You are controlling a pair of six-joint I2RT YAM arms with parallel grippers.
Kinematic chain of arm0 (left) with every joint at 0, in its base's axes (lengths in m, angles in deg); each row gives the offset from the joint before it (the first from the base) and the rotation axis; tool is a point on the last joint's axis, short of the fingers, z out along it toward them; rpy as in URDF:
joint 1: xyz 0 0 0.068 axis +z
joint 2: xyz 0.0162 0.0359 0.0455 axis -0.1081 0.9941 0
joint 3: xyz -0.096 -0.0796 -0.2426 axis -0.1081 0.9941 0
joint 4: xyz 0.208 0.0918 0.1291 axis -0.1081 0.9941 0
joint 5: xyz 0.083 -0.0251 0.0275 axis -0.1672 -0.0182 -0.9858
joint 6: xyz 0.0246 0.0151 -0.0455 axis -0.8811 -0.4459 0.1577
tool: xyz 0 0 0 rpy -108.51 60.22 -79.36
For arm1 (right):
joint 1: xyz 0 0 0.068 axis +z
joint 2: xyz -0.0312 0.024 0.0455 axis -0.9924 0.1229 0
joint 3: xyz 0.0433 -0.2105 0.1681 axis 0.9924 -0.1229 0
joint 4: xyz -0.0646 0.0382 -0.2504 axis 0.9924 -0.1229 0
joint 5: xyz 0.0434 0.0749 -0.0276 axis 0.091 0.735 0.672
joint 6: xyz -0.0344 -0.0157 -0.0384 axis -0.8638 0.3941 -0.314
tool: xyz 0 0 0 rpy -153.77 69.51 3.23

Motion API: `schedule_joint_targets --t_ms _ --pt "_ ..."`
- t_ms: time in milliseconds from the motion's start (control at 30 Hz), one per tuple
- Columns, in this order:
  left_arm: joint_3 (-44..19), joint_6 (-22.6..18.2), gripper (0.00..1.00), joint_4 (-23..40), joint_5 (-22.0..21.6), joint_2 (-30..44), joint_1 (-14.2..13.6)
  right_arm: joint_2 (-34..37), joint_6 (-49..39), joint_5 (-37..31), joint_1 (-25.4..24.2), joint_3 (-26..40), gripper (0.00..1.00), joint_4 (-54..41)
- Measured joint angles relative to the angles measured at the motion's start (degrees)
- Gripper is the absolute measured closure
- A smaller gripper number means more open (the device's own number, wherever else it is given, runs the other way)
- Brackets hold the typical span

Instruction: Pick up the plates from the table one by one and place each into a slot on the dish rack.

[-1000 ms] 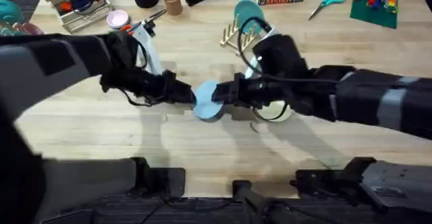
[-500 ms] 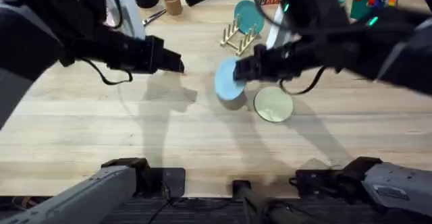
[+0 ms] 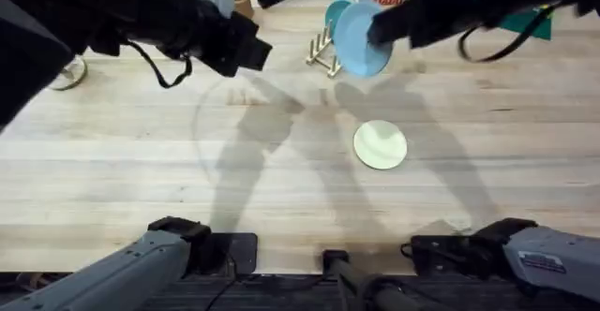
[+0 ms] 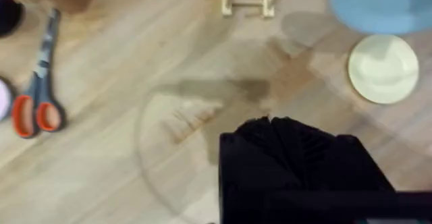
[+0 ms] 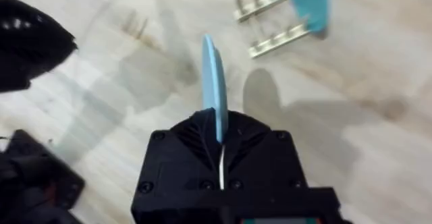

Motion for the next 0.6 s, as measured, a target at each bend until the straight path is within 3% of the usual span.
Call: schedule_joint_targets --t_ms 33,67,233,267,600 --pt "-0.1 -0.3 0.935 -0.6 -0.6 0.0 0.0 0.0 -1.5 -0.1 -0.9 1.2 0.97 -0.7" --pt "-0.1 -0.7 0.842 -0.9 -1.0 0.0 0.0 0.0 -2.6 -0.2 -1.5 2.2 0.971 -1.5" --pt "-0.2 -0.8 0.081 -1.2 -2.0 0.0 0.0 2.5 -9.9 -0.7 -3.5 10.7 0.971 -7.6" --pt "-0.2 -0.9 0.026 -1.2 -2.1 0.0 0.0 3.5 -11.3 -0.7 -3.5 12.6 0.971 -8.8" --pt "-0.2 -1.0 0.006 -1.3 -2.6 0.0 0.0 16.8 -23.0 -3.6 -3.5 29.7 0.971 -16.7"
